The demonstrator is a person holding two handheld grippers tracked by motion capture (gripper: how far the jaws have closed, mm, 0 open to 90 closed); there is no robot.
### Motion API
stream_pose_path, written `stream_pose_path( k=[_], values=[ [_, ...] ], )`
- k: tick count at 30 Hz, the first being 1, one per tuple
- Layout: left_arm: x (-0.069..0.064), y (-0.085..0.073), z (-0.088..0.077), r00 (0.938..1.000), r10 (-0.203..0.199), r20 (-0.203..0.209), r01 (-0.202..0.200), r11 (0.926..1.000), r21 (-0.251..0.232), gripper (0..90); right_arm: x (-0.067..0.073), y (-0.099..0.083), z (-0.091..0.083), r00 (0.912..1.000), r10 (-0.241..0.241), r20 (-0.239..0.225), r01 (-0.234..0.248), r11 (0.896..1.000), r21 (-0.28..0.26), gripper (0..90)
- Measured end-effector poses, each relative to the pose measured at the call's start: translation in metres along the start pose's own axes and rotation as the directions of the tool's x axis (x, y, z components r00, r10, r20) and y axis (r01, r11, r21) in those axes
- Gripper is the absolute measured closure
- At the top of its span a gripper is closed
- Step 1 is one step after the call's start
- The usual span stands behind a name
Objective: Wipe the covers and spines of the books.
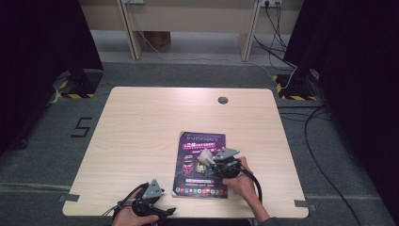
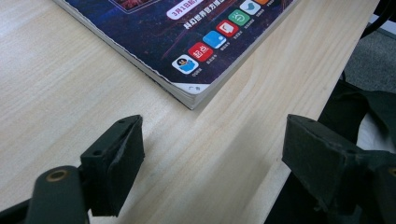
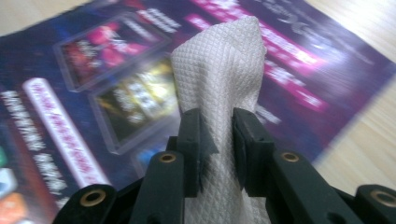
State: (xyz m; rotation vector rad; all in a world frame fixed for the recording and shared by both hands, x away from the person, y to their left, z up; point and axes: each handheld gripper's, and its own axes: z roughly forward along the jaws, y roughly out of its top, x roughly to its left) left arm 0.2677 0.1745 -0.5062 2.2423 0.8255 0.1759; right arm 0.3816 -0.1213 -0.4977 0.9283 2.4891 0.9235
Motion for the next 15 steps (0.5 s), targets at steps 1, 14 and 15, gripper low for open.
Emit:
stream_pose_path(
  k=[1, 14, 15],
  values=[
    [0.000, 0.001, 0.000, 1.0000, 0.002, -0.001, -0.002, 1.0000, -0.001, 20.1, -0.005, -0.001, -0.001, 0.9999, 0.011, 0.011, -0.011, 1.000, 0.000, 74.2],
    [0.002, 0.002, 0.000, 1.0000, -0.003, -0.006, 0.003, 1.0000, -0.006, 20.0, -0.006, -0.003, -0.002, 0.9983, 0.009, 0.058, -0.009, 1.000, 0.006, 74.7],
    [0.002, 0.001, 0.000, 1.0000, -0.005, -0.007, 0.005, 1.0000, -0.006, 20.0, -0.004, -0.002, -0.002, 0.9982, 0.000, 0.059, 0.000, 1.000, 0.005, 74.7]
  ],
)
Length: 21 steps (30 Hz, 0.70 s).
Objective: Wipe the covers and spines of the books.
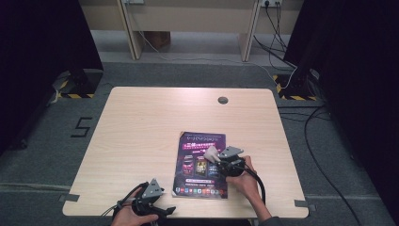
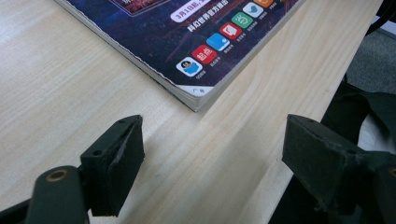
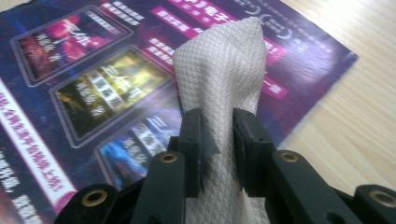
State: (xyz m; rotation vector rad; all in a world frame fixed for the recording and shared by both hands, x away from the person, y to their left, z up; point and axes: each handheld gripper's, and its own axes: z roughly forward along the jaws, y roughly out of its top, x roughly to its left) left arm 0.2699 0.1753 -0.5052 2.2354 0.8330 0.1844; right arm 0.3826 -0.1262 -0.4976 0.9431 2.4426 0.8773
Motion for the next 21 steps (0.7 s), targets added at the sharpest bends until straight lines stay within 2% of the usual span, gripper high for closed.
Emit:
stream_pose_path(
  k=[2, 9, 14, 15, 19, 21],
  values=[
    [0.000, 0.000, 0.000, 1.0000, 0.002, -0.001, -0.002, 1.0000, 0.003, 20.0, 0.006, 0.002, 0.001, 0.9997, -0.002, -0.025, 0.001, 1.000, -0.005, 74.5],
    [0.003, 0.000, -0.001, 0.9998, -0.009, -0.017, 0.009, 0.9999, -0.004, 17.8, 0.038, 0.012, 0.006, 0.9932, -0.071, -0.093, 0.070, 0.997, -0.021, 74.3],
    [0.003, 0.001, -0.001, 0.9996, -0.011, -0.025, 0.011, 0.9999, -0.006, 17.4, 0.055, 0.015, 0.008, 0.9885, -0.076, -0.131, 0.073, 0.997, -0.028, 74.0],
    [0.003, 0.001, -0.001, 0.9996, -0.014, -0.023, 0.013, 0.9999, -0.008, 17.4, 0.057, 0.016, 0.008, 0.9863, -0.097, -0.134, 0.093, 0.995, -0.037, 74.0],
    [0.003, 0.000, -0.002, 0.9997, -0.010, -0.023, 0.010, 0.9999, -0.005, 17.4, 0.071, 0.018, 0.009, 0.9789, -0.107, -0.174, 0.101, 0.994, -0.039, 73.6],
    [0.004, 0.000, -0.002, 0.9995, -0.009, -0.030, 0.009, 0.9999, -0.005, 17.4, 0.080, 0.020, 0.009, 0.9701, -0.132, -0.204, 0.125, 0.991, -0.044, 73.6]
  ],
)
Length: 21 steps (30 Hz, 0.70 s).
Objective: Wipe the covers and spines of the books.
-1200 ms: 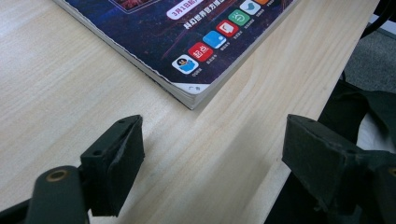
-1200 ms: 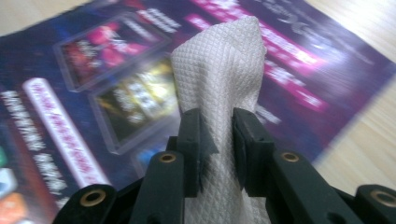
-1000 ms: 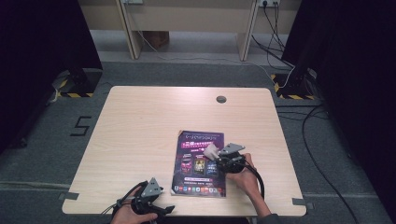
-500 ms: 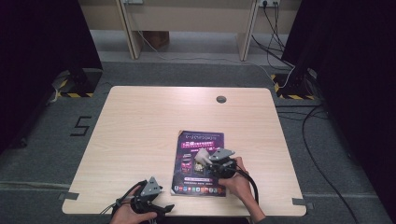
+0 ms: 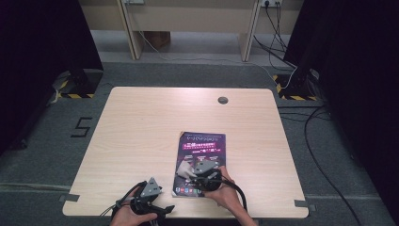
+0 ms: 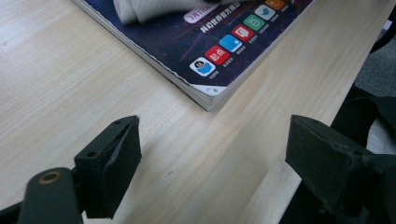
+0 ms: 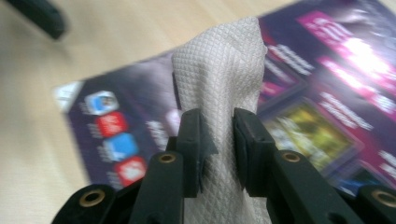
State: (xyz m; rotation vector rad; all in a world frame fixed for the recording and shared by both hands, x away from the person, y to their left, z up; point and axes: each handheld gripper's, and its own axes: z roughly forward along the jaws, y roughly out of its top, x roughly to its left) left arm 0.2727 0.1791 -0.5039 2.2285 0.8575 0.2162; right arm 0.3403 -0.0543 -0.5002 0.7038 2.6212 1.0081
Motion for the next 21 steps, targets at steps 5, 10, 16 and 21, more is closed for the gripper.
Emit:
stream_pose_path(
  k=[5, 10, 16, 21],
  values=[
    [-0.001, 0.000, -0.001, 1.0000, 0.005, -0.002, -0.005, 1.0000, 0.000, 16.9, 0.019, 0.005, 0.004, 0.9986, -0.037, -0.039, 0.037, 0.999, -0.007, 73.4],
    [0.001, 0.000, -0.004, 0.9999, 0.001, -0.011, -0.001, 1.0000, -0.001, 16.9, 0.032, 0.007, 0.006, 0.9948, -0.066, -0.078, 0.064, 0.998, -0.018, 73.1],
    [0.006, -0.003, -0.008, 0.9997, -0.013, -0.020, 0.013, 0.9999, -0.003, 16.6, 0.043, 0.009, 0.007, 0.9901, -0.088, -0.109, 0.086, 0.996, -0.024, 73.0],
    [0.008, -0.005, -0.011, 0.9994, -0.019, -0.029, 0.019, 0.9998, 0.000, 16.4, 0.041, 0.010, 0.008, 0.9893, -0.086, -0.118, 0.084, 0.996, -0.023, 74.1]
  ],
)
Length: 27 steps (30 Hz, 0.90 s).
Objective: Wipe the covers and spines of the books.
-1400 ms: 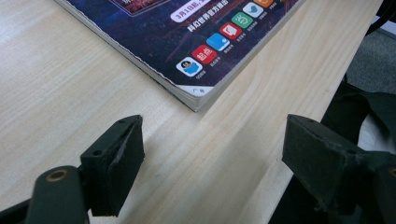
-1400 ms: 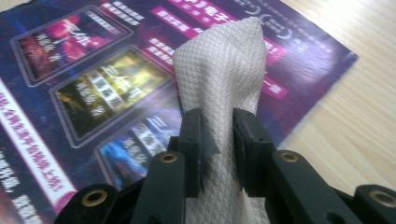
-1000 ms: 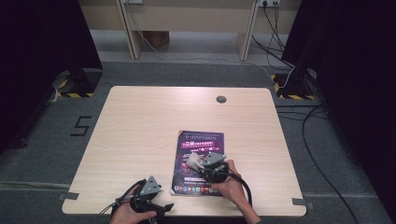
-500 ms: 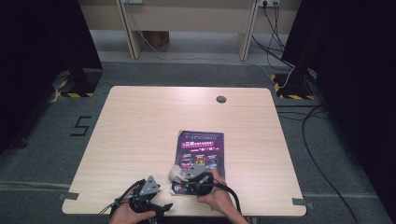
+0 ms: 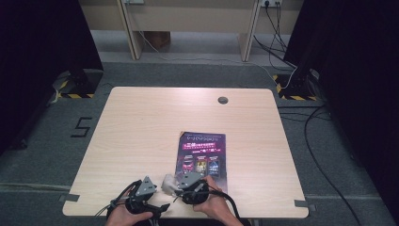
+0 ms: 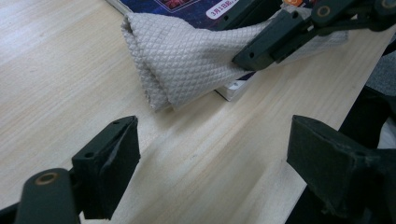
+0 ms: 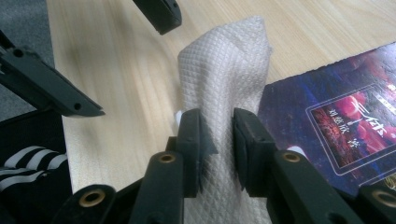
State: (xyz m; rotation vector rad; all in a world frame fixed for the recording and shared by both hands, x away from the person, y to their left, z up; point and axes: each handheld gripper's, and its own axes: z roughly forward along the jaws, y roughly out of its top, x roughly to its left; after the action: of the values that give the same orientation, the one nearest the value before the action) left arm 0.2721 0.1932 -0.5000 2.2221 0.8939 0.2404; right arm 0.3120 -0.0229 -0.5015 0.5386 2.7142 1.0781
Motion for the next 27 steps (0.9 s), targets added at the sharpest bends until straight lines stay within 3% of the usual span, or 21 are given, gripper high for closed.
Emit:
stream_pose_path(
  k=[7, 10, 20, 27],
  values=[
    [0.003, -0.002, -0.002, 0.9999, -0.012, -0.010, 0.012, 0.9999, 0.002, 16.3, -0.015, -0.004, -0.004, 0.9987, 0.032, 0.040, -0.033, 0.999, 0.001, 74.3],
    [0.004, -0.001, -0.002, 0.9999, -0.012, -0.012, 0.012, 0.9999, 0.000, 16.3, -0.012, -0.003, -0.004, 0.9988, 0.019, 0.046, -0.020, 1.000, 0.010, 73.8],
    [0.005, -0.002, -0.003, 0.9999, -0.011, -0.010, 0.011, 0.9999, 0.008, 16.3, 0.004, 0.002, 0.000, 0.9998, -0.018, 0.002, 0.018, 1.000, 0.010, 74.0],
    [0.005, -0.001, -0.002, 0.9999, -0.011, -0.003, 0.011, 0.9999, 0.012, 16.4, 0.006, 0.003, 0.000, 0.9994, -0.032, -0.010, 0.032, 0.999, 0.012, 74.2]
  ],
)
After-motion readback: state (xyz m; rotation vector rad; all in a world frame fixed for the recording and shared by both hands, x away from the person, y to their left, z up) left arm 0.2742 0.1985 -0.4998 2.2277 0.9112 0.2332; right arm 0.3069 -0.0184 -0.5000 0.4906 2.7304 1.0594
